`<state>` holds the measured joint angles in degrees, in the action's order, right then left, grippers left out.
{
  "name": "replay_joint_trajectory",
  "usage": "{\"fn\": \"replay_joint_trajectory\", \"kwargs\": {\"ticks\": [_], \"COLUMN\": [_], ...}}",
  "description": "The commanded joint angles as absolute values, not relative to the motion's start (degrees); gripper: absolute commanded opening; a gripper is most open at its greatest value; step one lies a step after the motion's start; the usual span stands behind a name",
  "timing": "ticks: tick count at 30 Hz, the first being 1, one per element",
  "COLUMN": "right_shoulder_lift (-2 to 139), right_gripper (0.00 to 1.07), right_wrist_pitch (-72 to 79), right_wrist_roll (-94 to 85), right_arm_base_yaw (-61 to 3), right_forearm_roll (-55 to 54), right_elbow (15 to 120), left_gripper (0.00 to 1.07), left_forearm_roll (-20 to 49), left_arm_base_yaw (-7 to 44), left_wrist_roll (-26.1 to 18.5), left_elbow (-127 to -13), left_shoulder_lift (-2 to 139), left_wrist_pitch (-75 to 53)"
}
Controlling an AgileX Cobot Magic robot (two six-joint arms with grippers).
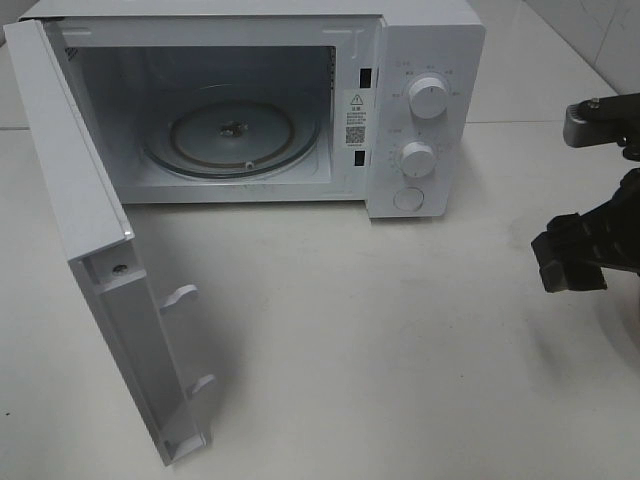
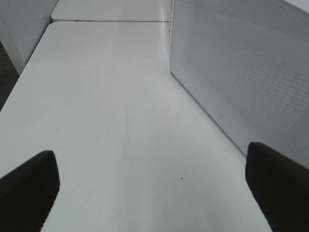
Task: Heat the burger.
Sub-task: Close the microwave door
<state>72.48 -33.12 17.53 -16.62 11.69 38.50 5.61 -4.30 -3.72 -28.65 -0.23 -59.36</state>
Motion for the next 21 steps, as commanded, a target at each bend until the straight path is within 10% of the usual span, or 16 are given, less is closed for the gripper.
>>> {"fn": "replay_joint_trajectory", "kwargs": {"ticks": [1,21], "right_shoulder_lift": [66.92,43.83], "right_gripper": [0.8,0.78], "right_wrist_pitch": [-36.04,-56.04], "right_wrist_roll": [12.55,8.94], "right_arm_base_yaw": [-18.62,-21.49], "right_forearm_roll": [8.42,7.33], "right_elbow": [38.79,38.73], "left_gripper": [0.98,0.98], "left_forearm_roll": [5.79,5.79], "left_arm_base_yaw": [-3.95,-3.95], "left_wrist_roll": [-3.55,-3.55], "left_elbow": [-28.48,-28.48], "left_shoulder_lift": [-1.55,-1.55], "left_wrist_pitch": [-58.9,-58.9]}}
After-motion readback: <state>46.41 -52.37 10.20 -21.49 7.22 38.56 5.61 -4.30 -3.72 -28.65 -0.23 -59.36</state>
